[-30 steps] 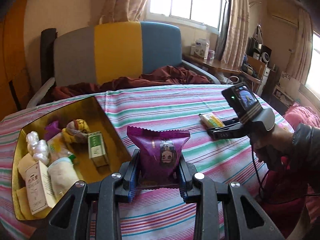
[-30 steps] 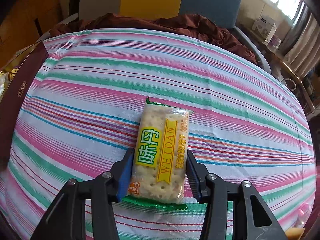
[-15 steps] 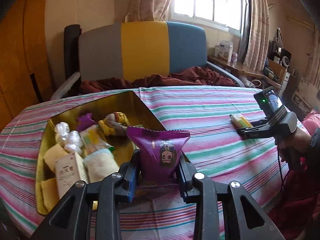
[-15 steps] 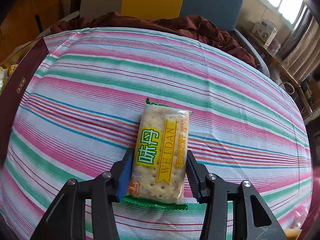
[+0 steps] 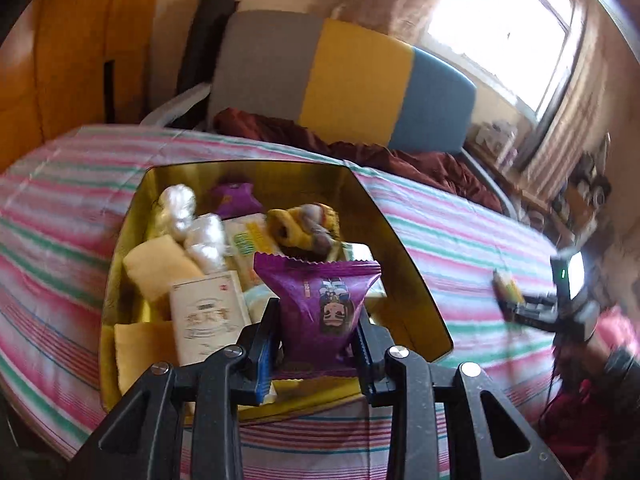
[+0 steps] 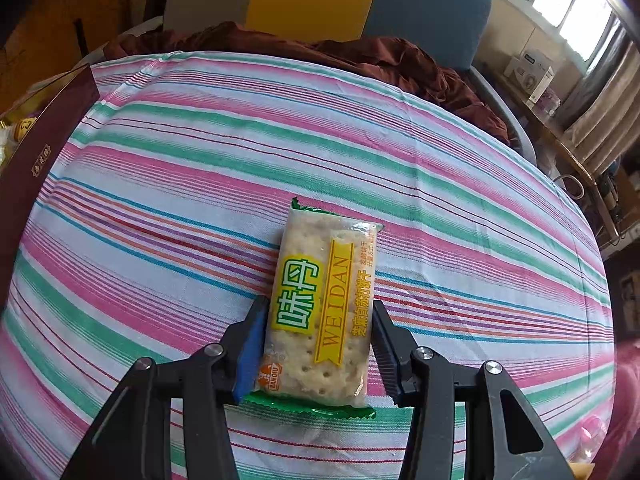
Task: Organize objects
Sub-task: 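Lower the purple candy packet into the gold tray and open the left gripper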
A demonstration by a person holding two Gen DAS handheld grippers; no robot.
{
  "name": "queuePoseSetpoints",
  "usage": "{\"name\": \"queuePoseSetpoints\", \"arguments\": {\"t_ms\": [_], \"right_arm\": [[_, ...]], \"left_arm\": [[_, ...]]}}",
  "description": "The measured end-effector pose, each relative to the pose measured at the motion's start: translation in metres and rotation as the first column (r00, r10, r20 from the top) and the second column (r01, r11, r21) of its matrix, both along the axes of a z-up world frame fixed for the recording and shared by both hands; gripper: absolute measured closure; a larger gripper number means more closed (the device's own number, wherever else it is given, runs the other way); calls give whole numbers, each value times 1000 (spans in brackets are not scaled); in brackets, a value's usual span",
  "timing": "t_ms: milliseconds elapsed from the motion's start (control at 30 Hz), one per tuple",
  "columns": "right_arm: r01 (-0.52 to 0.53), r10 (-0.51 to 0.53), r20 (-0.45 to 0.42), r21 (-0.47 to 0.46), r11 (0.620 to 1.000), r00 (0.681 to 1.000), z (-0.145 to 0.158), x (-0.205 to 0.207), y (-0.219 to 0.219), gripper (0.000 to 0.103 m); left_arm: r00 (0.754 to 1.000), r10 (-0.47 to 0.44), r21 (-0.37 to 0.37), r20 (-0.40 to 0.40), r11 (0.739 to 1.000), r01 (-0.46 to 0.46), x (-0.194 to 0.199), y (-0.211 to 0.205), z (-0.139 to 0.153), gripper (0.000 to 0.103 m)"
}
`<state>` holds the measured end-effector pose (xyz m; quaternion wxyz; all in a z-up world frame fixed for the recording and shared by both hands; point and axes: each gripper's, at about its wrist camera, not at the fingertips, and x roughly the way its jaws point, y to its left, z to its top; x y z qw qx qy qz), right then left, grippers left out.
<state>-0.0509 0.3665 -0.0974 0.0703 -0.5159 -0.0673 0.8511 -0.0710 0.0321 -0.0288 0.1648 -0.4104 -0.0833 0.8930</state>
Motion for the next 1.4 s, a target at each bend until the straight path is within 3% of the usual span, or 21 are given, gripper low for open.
{"name": "queuePoseSetpoints", "arguments": {"t_ms": [167, 300, 433, 600, 700, 867, 933, 1133, 1400], "right_arm": [[-12, 12, 1, 20, 1000, 1000, 0, 0, -1, 54], [-12, 12, 3, 17, 1000, 1000, 0, -1, 0, 54], [-17, 17, 3, 29, 999, 1000, 1, -1, -2, 54], [-22, 21, 4, 28, 999, 1000, 0, -2, 0, 54], [-22, 22, 4, 28, 999, 1000, 0, -2, 0, 54], [-27, 26, 3, 27, 999, 1000, 0, -2, 0, 53], [-26, 26, 4, 25, 999, 1000, 0, -2, 1, 53], [-26, 26, 3, 23, 999, 1000, 0, -2, -1, 53], [-28, 28, 3, 28, 999, 1000, 0, -2, -1, 54]], "left_arm": [[998, 47, 81, 39, 995, -50, -13, -32, 3, 71], [997, 24, 129, 68, 991, -33, -25, -25, 2, 70], [997, -8, 132, 82, 991, -3, -42, -4, 3, 70], [983, -45, 119, 176, 993, 24, -68, 29, -12, 70], [979, -44, 85, 197, 996, 27, -81, 45, -24, 70], [951, 15, 35, 308, 999, -27, -112, 54, -59, 65], [946, 5, 44, 325, 999, -21, -115, 54, -66, 64], [964, -19, 8, 264, 1000, 18, -97, 55, -54, 63], [984, 17, -12, 177, 1000, -15, -65, 35, -37, 63]]}}
